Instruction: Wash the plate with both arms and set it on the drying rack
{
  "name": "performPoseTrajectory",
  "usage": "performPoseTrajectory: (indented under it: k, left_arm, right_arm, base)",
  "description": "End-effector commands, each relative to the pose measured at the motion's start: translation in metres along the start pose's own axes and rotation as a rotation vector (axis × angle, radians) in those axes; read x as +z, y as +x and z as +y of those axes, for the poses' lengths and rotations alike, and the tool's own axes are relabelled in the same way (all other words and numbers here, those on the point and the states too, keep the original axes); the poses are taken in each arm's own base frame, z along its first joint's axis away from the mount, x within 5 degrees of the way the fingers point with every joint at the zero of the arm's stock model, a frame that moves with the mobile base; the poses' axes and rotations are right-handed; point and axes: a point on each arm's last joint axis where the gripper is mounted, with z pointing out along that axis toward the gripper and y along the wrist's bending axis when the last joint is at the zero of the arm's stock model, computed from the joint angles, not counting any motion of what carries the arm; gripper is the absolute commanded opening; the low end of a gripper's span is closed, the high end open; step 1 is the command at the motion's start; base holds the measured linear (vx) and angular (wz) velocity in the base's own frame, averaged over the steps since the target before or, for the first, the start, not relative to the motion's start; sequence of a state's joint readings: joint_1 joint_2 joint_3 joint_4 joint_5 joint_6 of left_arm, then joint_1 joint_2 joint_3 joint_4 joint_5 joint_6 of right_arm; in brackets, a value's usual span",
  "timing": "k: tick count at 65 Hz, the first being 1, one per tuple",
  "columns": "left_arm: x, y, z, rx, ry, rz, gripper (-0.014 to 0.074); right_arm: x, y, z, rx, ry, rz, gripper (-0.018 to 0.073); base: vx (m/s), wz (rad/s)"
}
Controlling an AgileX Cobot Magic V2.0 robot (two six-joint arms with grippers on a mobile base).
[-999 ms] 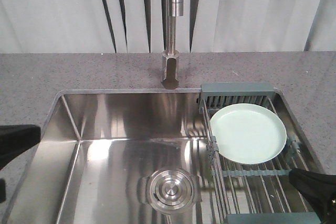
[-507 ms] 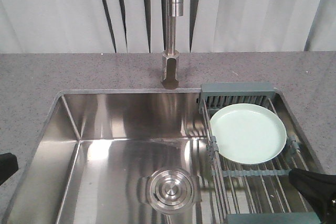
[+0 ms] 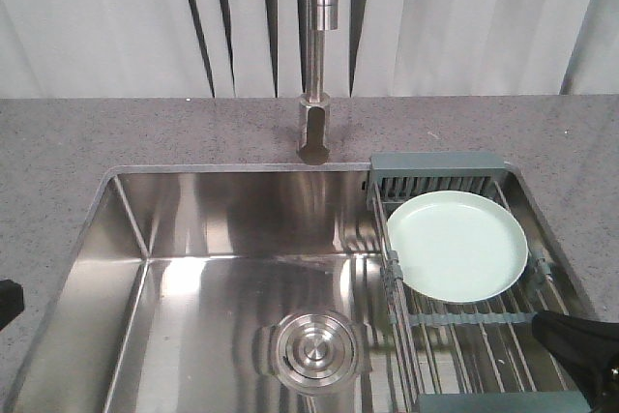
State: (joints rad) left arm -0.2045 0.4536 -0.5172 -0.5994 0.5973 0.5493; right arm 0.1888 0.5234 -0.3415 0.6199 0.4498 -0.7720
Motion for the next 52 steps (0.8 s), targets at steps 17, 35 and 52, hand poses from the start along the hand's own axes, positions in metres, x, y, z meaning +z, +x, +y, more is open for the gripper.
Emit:
performPoseTrajectory:
  k: [17, 35, 52]
  left_arm:
    - [0.011, 0.071, 0.023, -0.023, -0.236, -0.107, -0.0006]
    - [0.002, 0.107, 0.031, 0.017, -0.377, -0.333, -0.0006]
    - [-0.005, 0.114, 0.037, -0.012, -0.531, -0.316, -0.0006]
  right_arm:
    - [-0.003, -0.013, -0.005, 0.005, 0.044, -0.073, -0.0006]
    - [-0.003, -0.013, -0.004, 0.006, 0.04, -0.069, -0.0006]
    - [-0.003, -0.013, -0.004, 0.006, 0.037, -0.067, -0.0006]
  base:
    - [0.0, 0.0]
    - [0.0, 0.0]
    - [0.0, 0.0]
